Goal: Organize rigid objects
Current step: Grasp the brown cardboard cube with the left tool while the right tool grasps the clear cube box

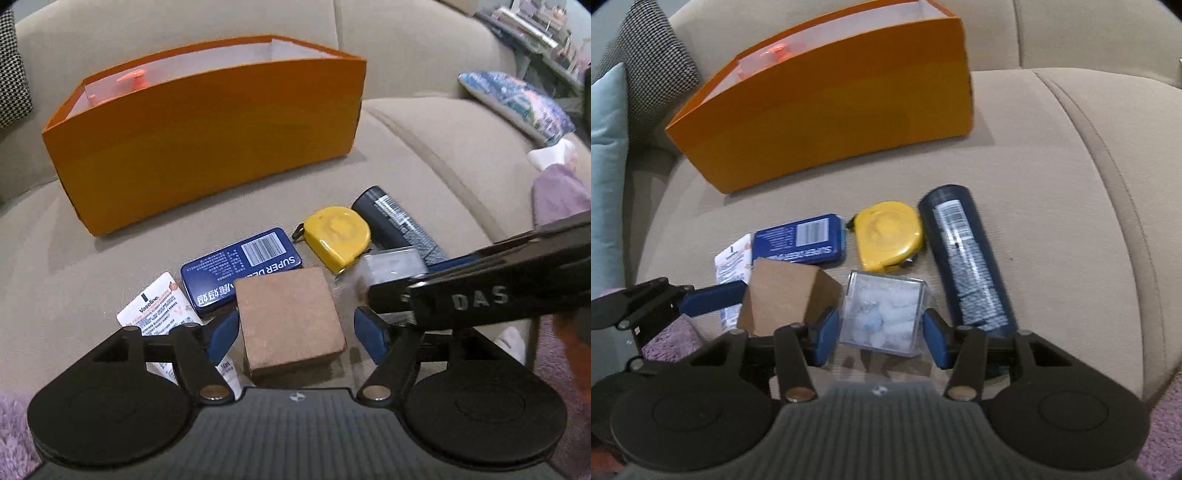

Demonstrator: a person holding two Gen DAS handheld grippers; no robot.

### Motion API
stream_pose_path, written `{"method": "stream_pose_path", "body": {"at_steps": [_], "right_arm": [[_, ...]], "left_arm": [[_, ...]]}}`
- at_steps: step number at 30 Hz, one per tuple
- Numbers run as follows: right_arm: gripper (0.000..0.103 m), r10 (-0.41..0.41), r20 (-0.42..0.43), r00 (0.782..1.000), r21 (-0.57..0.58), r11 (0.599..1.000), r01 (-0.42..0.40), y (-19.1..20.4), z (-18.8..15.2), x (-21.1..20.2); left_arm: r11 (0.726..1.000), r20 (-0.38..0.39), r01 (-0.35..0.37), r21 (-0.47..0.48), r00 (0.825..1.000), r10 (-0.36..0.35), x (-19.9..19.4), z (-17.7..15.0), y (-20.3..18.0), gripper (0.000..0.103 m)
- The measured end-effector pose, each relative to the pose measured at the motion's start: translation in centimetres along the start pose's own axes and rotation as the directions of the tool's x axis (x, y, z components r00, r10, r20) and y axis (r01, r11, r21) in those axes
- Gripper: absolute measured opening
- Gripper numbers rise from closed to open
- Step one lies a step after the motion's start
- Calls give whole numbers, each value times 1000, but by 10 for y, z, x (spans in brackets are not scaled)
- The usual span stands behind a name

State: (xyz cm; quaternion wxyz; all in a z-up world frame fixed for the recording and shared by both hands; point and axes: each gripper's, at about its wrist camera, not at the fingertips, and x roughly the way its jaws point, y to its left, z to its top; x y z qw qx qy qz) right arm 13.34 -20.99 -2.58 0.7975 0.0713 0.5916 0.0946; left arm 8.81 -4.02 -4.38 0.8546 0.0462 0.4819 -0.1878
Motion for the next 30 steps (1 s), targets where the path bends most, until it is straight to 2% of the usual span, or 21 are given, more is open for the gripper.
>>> {"method": "stream_pose_path", "body": {"at_steps": [3,7,12,30], "right_arm": [[51,-1,-5,1000,4,1000,1,-3,1,-2],[52,6,-14,1000,18,1000,-6,-4,4,0],[53,5,-23,1000,33,999,-4,-4,6,4],[53,-2,-21,1000,22,1000,3,2,6,8]], "left_arm": [[1000,-19,-17,0,1000,17,7,4,-2,83],[999,-33,-43,8,999,43,15,5,-2,77],[1000,-46,-21,-14,999,20,16,6,3,72],[1000,-39,-4,-13,999,3,10,7,4,70]]}}
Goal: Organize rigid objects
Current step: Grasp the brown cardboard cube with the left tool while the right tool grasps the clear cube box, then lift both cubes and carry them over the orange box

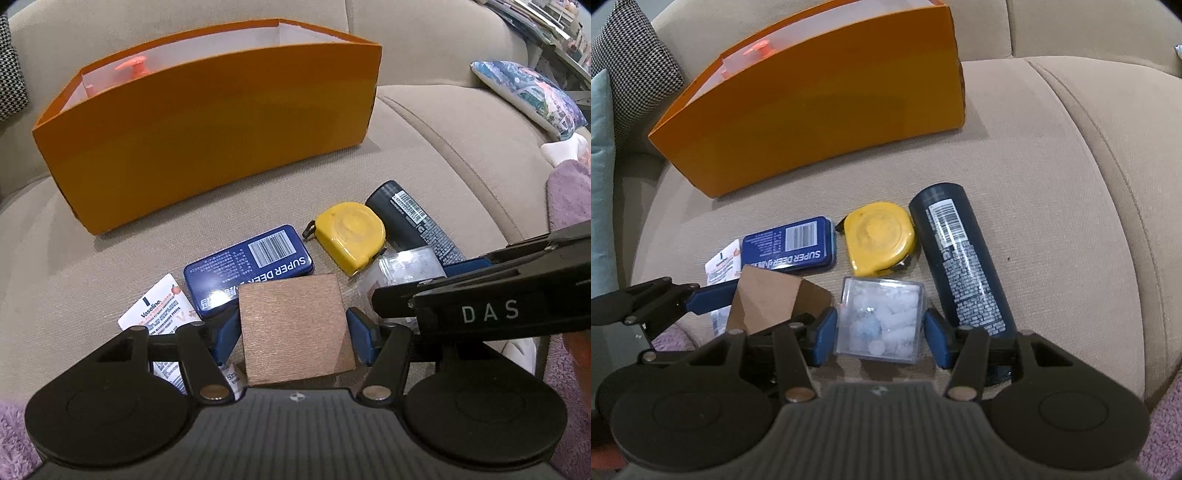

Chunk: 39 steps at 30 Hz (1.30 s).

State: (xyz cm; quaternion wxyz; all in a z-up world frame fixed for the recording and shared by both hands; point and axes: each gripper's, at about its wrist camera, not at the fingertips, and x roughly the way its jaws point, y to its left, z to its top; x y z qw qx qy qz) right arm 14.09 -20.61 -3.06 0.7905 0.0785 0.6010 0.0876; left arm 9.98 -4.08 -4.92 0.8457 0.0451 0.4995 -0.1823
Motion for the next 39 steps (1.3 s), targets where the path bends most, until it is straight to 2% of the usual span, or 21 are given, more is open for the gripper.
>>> {"method": "stream_pose_path", "body": {"at_steps": [11,18,28,33,39], "right_arm": [[52,11,88,996,-71,997,-4,19,5,-39],[52,25,160,987,-128,992,-4,34,19,-73],[52,12,269,963,-225,973,50,59,71,-109],[52,3,301,954,-262,962,80,70,100,-109],[52,-5,298,954,-303,948,100,79,134,-91]], "left_arm": [[1000,76,-14,-26,997,16,-41,3,7,70],[999,146,-36,-35,988,41,-78,17,21,70],[997,243,-13,-79,970,32,-123,66,60,70],[995,249,-3,-97,968,27,-120,95,83,70],[994,240,21,-110,971,6,-105,128,99,70]]}}
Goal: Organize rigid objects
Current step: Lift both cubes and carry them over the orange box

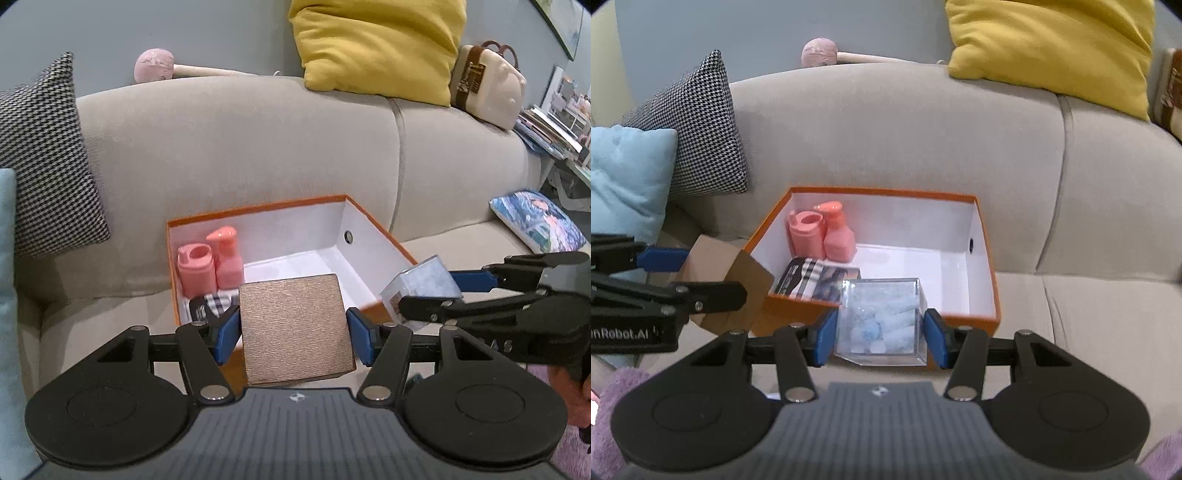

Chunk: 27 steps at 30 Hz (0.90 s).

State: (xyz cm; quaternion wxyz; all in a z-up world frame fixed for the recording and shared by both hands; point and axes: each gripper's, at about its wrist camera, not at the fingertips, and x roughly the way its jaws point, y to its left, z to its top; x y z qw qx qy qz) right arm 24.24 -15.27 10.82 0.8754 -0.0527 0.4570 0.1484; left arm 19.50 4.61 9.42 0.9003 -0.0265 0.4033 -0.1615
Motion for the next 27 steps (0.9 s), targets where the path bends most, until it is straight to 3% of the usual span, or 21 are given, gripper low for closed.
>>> {"method": "stream_pose_path", "body": {"at_steps": [13,21,27], "right_arm": [[51,-3,-106,994,-68,998,-4,-12,43,97],[51,-27,-175,984,-100,995,10,-19,49,148],[51,32,-259,965,24,999,-27,-45,65,182]], "left_arm": [[997,-116,28,-67,993,-36,97,30,33,70],[996,-170,27,-88,985,-41,141,37,46,70],[989,-178,27,-145,983,-53,156,40,65,70]]}}
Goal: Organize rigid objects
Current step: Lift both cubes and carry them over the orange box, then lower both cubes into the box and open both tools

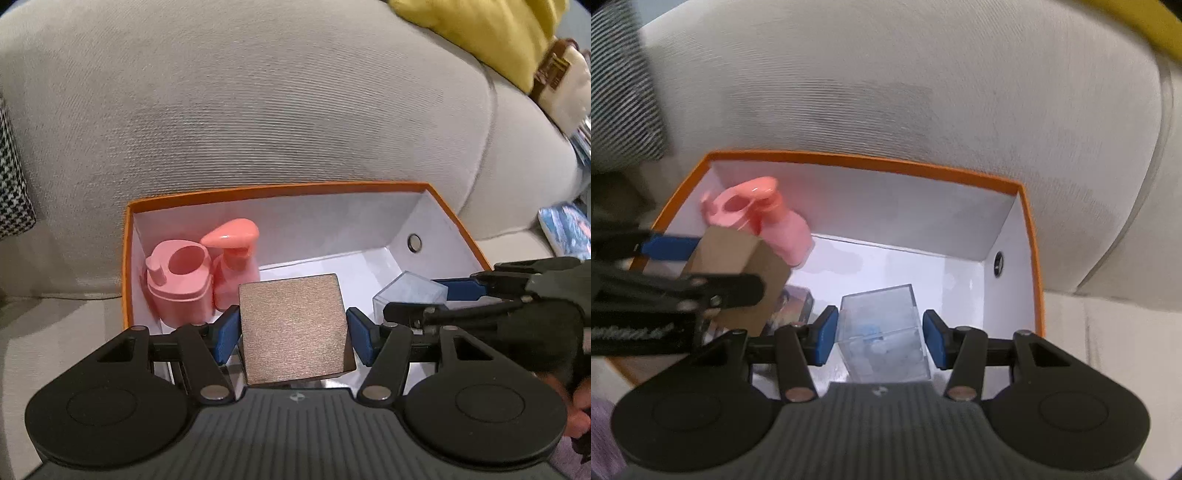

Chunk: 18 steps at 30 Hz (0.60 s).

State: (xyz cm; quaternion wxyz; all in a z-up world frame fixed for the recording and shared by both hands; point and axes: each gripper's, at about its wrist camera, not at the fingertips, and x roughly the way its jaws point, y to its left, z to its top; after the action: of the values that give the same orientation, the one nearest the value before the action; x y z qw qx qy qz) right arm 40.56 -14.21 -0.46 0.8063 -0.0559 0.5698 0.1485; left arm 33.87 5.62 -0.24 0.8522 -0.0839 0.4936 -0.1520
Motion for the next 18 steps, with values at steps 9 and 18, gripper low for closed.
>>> {"method": "stream_pose_path", "body": {"at_steps": [9,18], "right_arm": [[51,104,-65,992,152,984,-93,-3,32,49],[52,98,-36,995,215,973,-88,8,42,79]], "left_arm": [[999,4,-46,-6,999,46,1,8,20,70],[999,1,-54,5,999,54,4,5,22,70]]}}
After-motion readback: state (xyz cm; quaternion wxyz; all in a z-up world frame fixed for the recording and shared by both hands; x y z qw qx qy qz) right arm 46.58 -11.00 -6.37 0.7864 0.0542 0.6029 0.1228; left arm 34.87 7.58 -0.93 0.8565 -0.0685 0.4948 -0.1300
